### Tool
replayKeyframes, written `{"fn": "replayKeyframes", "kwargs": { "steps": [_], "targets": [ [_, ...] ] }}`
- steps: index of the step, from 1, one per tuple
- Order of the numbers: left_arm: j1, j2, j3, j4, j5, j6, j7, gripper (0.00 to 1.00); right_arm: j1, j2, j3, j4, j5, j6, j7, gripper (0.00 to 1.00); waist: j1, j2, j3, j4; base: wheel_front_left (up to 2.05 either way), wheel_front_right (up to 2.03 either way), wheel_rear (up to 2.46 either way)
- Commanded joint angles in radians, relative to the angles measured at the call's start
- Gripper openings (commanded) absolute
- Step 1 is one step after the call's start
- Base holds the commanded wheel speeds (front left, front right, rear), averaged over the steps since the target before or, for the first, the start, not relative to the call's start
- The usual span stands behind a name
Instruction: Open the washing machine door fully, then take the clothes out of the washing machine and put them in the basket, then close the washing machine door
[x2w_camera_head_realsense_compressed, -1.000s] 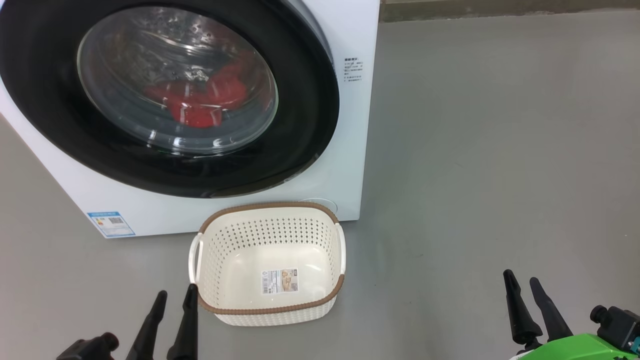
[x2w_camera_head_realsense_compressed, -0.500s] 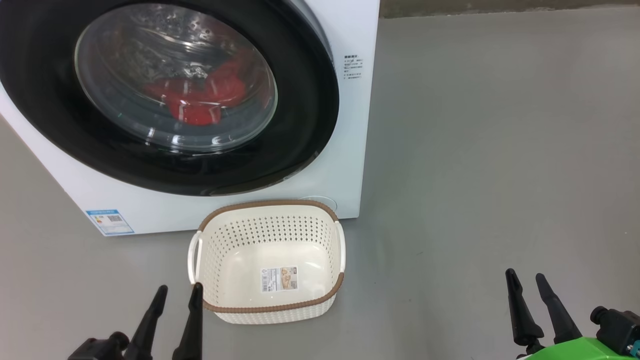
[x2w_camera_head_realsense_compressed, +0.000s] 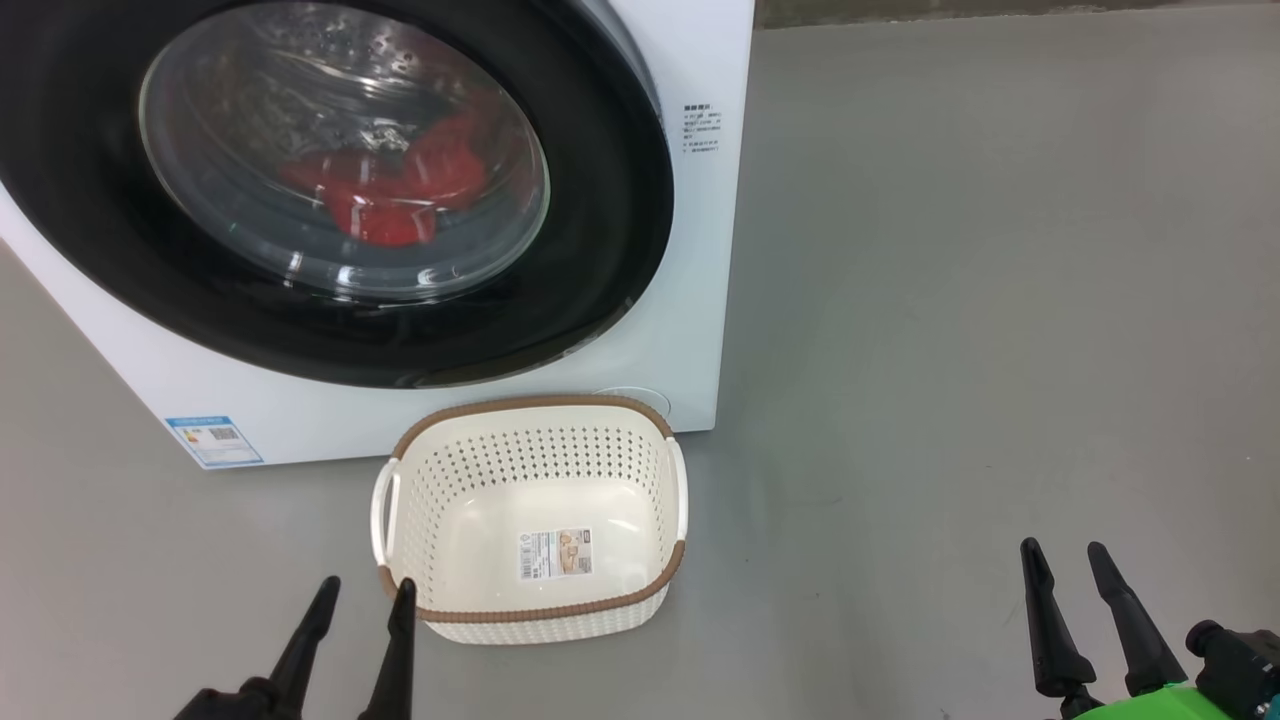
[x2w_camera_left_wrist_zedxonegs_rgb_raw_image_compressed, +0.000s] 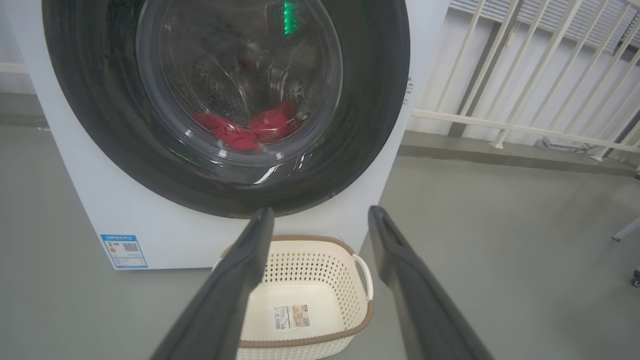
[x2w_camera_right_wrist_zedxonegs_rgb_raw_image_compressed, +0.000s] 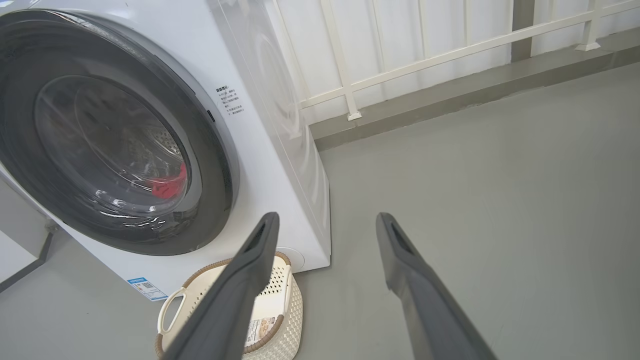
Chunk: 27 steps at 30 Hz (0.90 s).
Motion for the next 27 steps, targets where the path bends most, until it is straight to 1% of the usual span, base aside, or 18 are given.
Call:
{"fn": "replayKeyframes", "kwargs": {
  "steps": [1,10,16,27],
  "targets": [
    [-0.011,0.016,0.024,-0.018,0.032,-0.005,-0.015,1.00,-0.005,-0.018,0.018,-0.031,-0.029,0.001,-0.015,1.00,0.0000,-0.0001,0.001,0.000,0.00,0.00,0.00],
    [-0.010,0.020,0.030,0.020,0.067,-0.006,-0.040,1.00,0.014,-0.019,0.017,-0.045,-0.095,0.001,-0.040,1.00,-0.0001,-0.0001,0.004,-0.004,0.00,0.00,0.00],
    [-0.013,0.022,0.031,0.027,0.042,-0.006,-0.040,1.00,0.018,-0.019,0.012,-0.045,-0.090,0.001,-0.040,1.00,-0.0001,-0.0001,0.008,-0.004,0.00,0.00,0.00],
    [-0.018,0.025,0.029,0.023,0.036,-0.006,-0.040,1.00,0.011,-0.019,0.014,-0.048,-0.077,0.001,-0.040,1.00,-0.0001,-0.0001,0.012,-0.007,0.00,0.00,0.00]
  ]
}}
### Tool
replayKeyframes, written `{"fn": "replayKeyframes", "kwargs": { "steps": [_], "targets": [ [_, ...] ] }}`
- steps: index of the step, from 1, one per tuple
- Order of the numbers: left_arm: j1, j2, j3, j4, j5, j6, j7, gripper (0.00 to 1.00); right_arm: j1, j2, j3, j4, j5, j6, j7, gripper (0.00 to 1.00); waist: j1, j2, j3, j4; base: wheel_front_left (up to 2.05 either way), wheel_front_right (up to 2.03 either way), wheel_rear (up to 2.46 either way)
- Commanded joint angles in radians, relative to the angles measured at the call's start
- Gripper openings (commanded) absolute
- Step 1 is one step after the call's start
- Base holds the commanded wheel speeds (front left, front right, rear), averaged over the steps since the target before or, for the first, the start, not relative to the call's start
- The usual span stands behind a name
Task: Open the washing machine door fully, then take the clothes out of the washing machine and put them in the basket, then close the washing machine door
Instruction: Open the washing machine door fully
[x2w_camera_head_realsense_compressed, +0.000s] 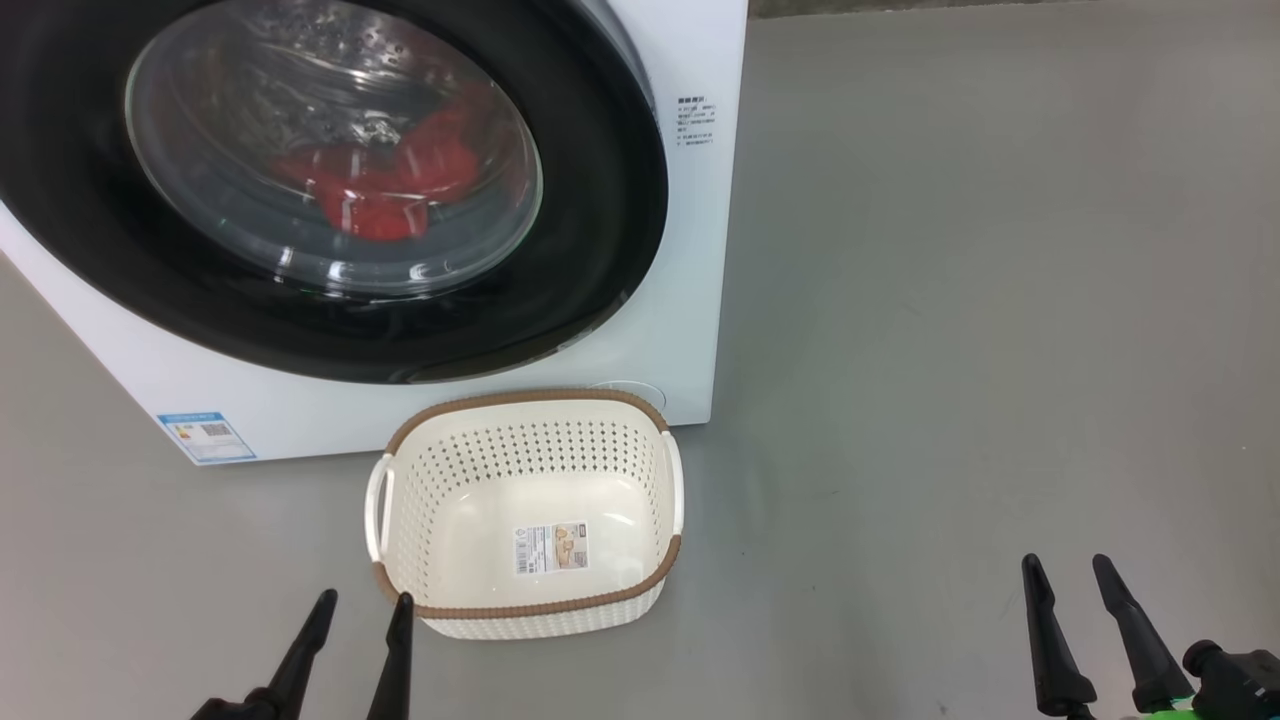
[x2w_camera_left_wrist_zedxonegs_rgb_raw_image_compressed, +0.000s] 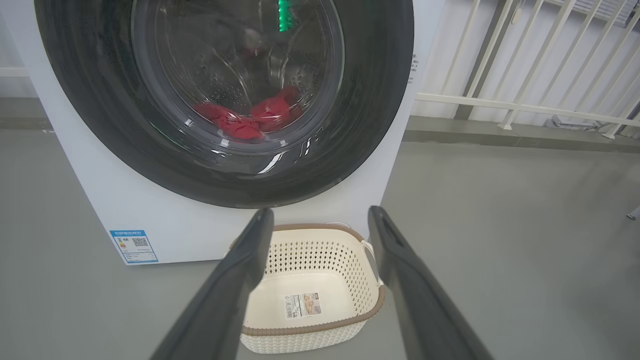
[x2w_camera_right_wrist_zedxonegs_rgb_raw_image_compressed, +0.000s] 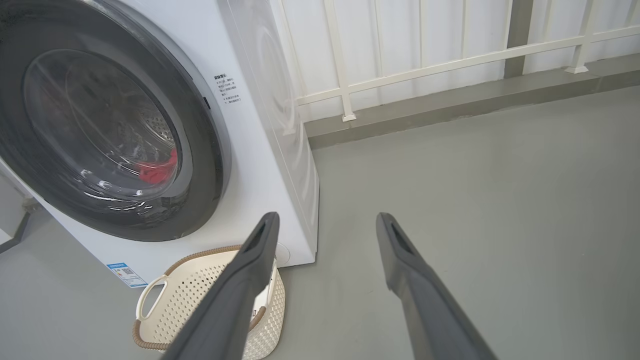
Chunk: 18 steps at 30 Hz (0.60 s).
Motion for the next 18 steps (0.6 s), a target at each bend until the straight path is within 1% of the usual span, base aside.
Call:
{"fn": "replayKeyframes", "kwargs": {
  "steps": [1,2,3,4,8,10,15,18],
  "targets": [
    [-0.019,0.016,0.029,-0.025,-0.006,-0.006,-0.012,1.00,-0.030,-0.019,0.027,-0.031,0.014,0.001,-0.009,1.00,-0.0001,-0.0001,0.003,0.001,0.00,0.00,0.00],
    [-0.021,0.016,0.028,-0.027,-0.007,-0.006,-0.012,1.00,-0.037,-0.019,0.037,-0.034,0.028,0.001,-0.009,0.45,-0.0001,-0.0001,0.006,0.001,0.00,0.00,0.00],
    [-0.023,0.016,0.028,-0.029,-0.008,-0.006,-0.012,1.00,-0.048,-0.019,0.043,-0.039,0.041,0.001,-0.009,0.11,-0.0001,-0.0001,0.011,0.002,0.00,0.00,0.00],
    [-0.025,0.015,0.027,-0.031,-0.009,-0.006,-0.012,1.00,-0.061,-0.019,0.049,-0.044,0.048,0.001,-0.009,0.00,-0.0001,-0.0001,0.016,0.003,0.00,0.00,0.00],
    [-0.042,0.014,0.022,-0.040,-0.015,-0.006,-0.012,1.00,-0.139,-0.019,0.079,-0.059,0.103,0.001,-0.009,0.00,-0.0001,-0.0001,0.043,0.009,0.00,0.00,0.00],
    [-0.054,0.014,0.019,-0.042,-0.019,-0.006,-0.012,1.00,-0.192,-0.019,0.091,-0.060,0.150,0.001,-0.009,0.00,-0.0001,-0.0001,0.059,0.014,0.00,0.00,0.00],
    [-0.087,0.015,0.004,-0.044,-0.028,-0.006,-0.012,1.00,-0.344,-0.019,0.128,-0.041,0.240,0.001,-0.009,0.00,-0.0001,-0.0001,0.098,0.035,0.00,0.00,0.00],
    [-0.108,0.013,-0.002,-0.043,-0.035,-0.006,-0.012,1.00,-0.436,-0.019,0.153,-0.023,0.268,0.001,-0.009,0.00,-0.0001,-0.0001,0.122,0.053,0.00,0.00,0.00]
  ]
}}
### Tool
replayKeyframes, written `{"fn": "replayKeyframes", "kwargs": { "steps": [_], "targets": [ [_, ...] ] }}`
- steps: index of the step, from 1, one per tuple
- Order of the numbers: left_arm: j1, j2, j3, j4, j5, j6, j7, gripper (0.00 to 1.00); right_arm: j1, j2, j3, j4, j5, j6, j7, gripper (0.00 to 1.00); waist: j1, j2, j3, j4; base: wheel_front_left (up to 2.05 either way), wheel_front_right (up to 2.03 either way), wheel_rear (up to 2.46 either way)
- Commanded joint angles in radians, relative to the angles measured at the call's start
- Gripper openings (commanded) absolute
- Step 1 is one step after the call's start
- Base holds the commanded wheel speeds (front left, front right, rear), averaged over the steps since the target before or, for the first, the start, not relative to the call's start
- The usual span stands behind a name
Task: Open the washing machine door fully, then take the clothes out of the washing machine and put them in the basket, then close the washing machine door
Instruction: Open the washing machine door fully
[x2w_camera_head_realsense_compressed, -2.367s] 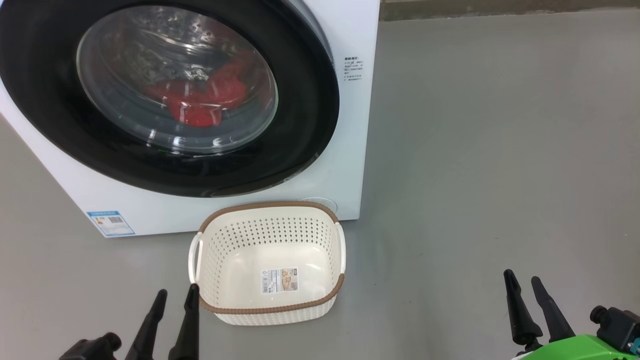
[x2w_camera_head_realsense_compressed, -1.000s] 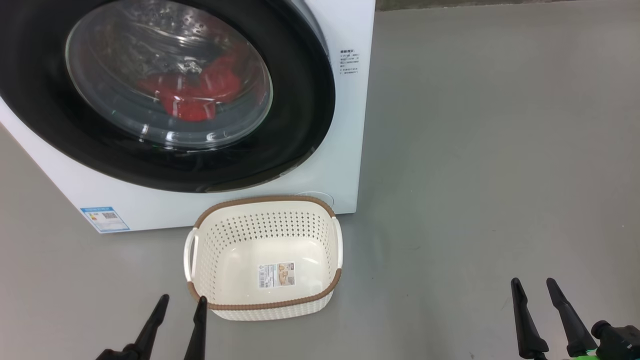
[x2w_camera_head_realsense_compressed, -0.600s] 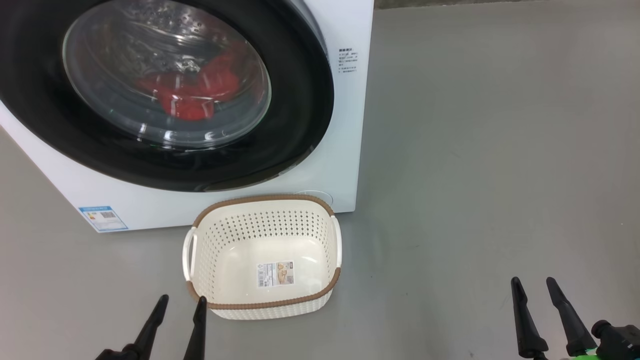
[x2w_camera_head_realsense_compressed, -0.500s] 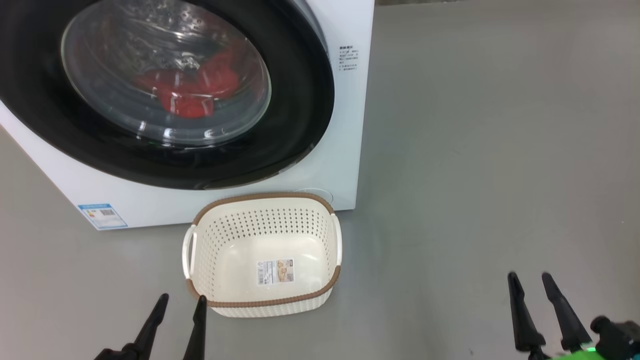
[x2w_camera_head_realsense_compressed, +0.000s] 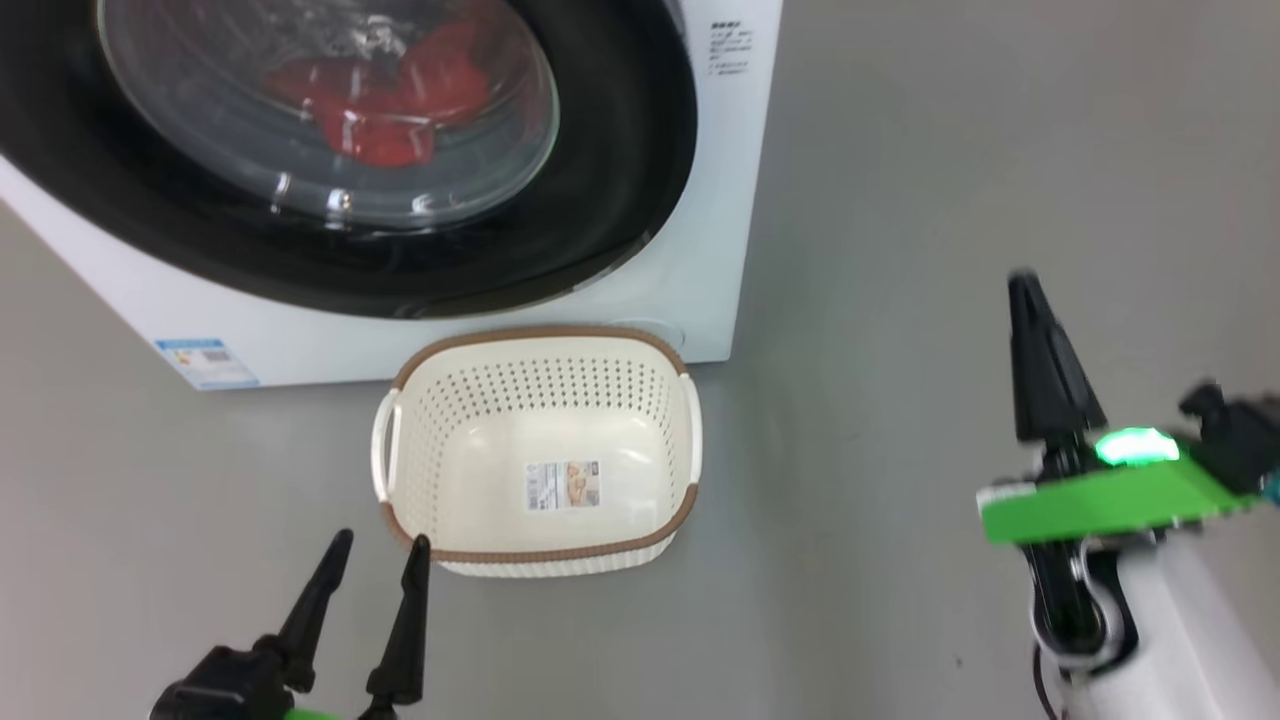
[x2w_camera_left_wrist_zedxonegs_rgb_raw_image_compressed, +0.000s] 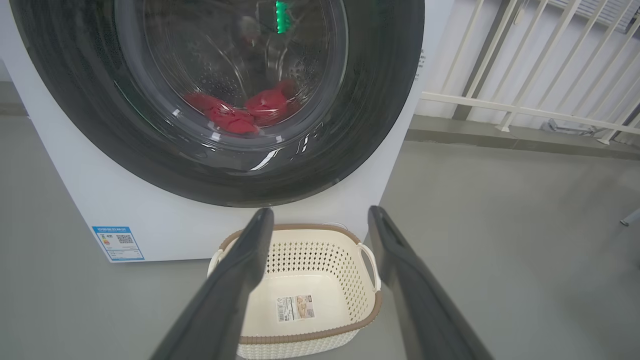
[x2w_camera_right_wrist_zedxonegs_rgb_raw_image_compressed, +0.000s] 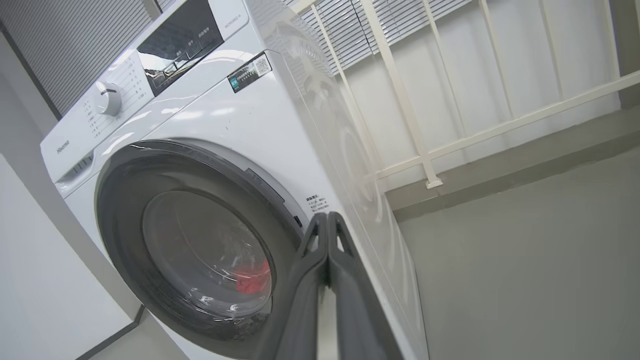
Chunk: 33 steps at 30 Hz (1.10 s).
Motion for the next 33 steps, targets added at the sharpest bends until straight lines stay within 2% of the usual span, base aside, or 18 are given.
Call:
{"fn": "replayKeyframes", "kwargs": {
  "steps": [1,7,17,19,28,33],
  "targets": [
    [-0.042,0.012,0.026,-0.026,-0.012,-0.006,-0.012,1.00,-0.072,-0.007,0.043,-0.013,0.020,0.001,-0.006,0.00,0.0000,0.0000,0.031,0.029,0.00,0.00,0.00],
    [-0.079,0.006,0.010,-0.027,-0.027,-0.006,-0.012,1.00,-0.228,-0.041,0.116,0.031,0.109,0.001,-0.006,0.00,0.0000,0.0000,0.078,0.065,0.00,0.00,0.00],
    [-0.146,0.005,-0.028,-0.025,-0.047,-0.006,-0.012,1.00,-0.499,-0.153,0.276,0.091,0.422,0.001,0.030,0.00,0.0000,0.0000,0.188,0.114,0.00,0.00,0.00],
    [-0.163,0.008,-0.040,-0.024,-0.049,-0.006,-0.012,1.00,-0.556,-0.185,0.310,0.101,0.456,0.001,0.048,0.00,0.0000,0.0000,0.212,0.123,0.00,0.00,0.00],
    [-0.220,0.016,-0.073,-0.022,-0.066,-0.006,-0.012,1.00,-0.743,-0.251,0.412,0.154,0.588,0.001,0.114,0.00,0.0000,0.0000,0.290,0.150,0.00,0.00,0.00],
    [-0.249,0.019,-0.094,-0.021,-0.075,-0.006,-0.012,1.00,-0.834,-0.283,0.430,0.190,0.684,0.001,0.164,0.00,0.0000,0.0000,0.329,0.165,0.00,0.00,0.00]
  ]
}}
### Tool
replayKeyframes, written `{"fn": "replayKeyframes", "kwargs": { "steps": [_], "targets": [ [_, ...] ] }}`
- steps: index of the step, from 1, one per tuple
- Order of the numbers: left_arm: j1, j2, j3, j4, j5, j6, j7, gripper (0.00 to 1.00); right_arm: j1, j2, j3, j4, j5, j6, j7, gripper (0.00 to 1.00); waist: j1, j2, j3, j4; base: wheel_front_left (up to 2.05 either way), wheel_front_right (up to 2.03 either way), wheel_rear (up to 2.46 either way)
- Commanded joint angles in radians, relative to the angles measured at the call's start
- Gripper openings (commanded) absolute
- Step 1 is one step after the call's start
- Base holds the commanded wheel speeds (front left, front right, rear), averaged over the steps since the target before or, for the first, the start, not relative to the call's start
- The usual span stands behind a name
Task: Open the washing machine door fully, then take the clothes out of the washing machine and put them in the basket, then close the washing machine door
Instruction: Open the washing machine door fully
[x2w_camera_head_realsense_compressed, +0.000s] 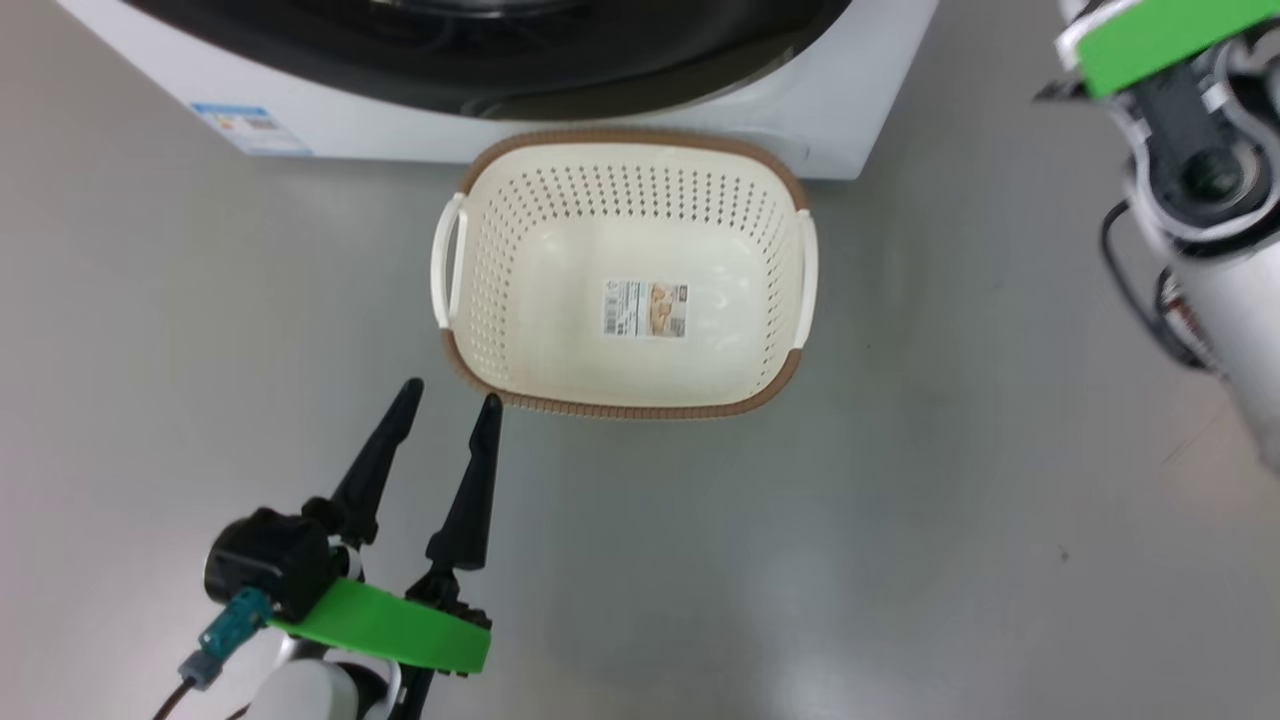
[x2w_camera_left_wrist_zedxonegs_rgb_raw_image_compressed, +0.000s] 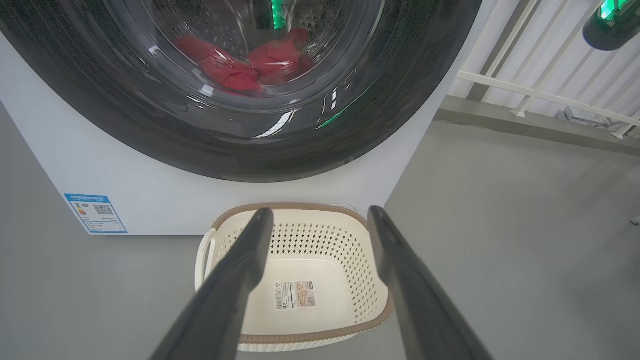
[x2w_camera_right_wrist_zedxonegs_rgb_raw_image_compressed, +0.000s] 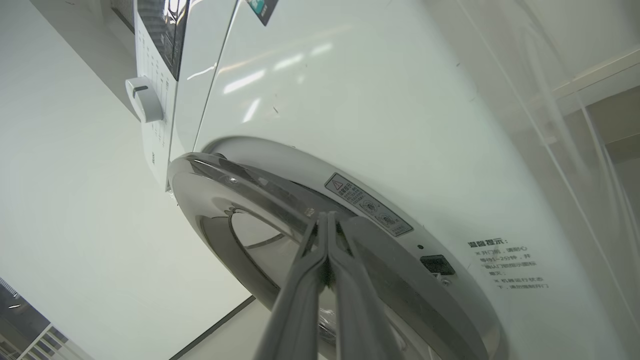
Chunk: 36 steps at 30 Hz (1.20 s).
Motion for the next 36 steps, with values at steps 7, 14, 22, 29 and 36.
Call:
{"fn": "replayKeyframes", "kwargs": {
  "steps": [7,14,22,29,36],
  "targets": [
    [-0.042,0.020,0.018,-0.018,-0.022,-0.006,-0.012,1.00,-0.100,-0.040,0.006,0.056,0.111,0.001,0.102,0.00,0.0000,-0.0001,0.065,0.036,0.00,0.00,0.00],
    [-0.056,0.016,0.006,-0.010,-0.034,-0.006,-0.012,1.00,-0.184,-0.036,0.011,0.149,0.211,0.001,0.244,0.00,-0.0001,-0.0001,0.093,0.048,0.00,0.00,0.00],
    [-0.073,0.011,-0.015,-0.002,-0.049,-0.006,-0.012,1.00,-0.254,-0.013,0.004,0.201,0.265,0.001,0.328,0.00,-0.0001,-0.0001,0.109,0.068,0.00,0.00,0.00],
    [-0.076,0.006,-0.014,0.002,-0.055,-0.006,-0.012,1.00,-0.269,-0.009,0.025,0.234,0.267,0.001,0.386,0.00,-0.0001,-0.0001,0.106,0.080,0.00,0.00,0.00],
    [-0.072,0.000,-0.010,-0.003,-0.057,-0.006,-0.012,1.00,-0.236,-0.003,0.054,0.230,0.262,0.001,0.425,0.00,-0.0001,-0.0001,0.086,0.083,0.00,0.00,0.00]
  ]
}}
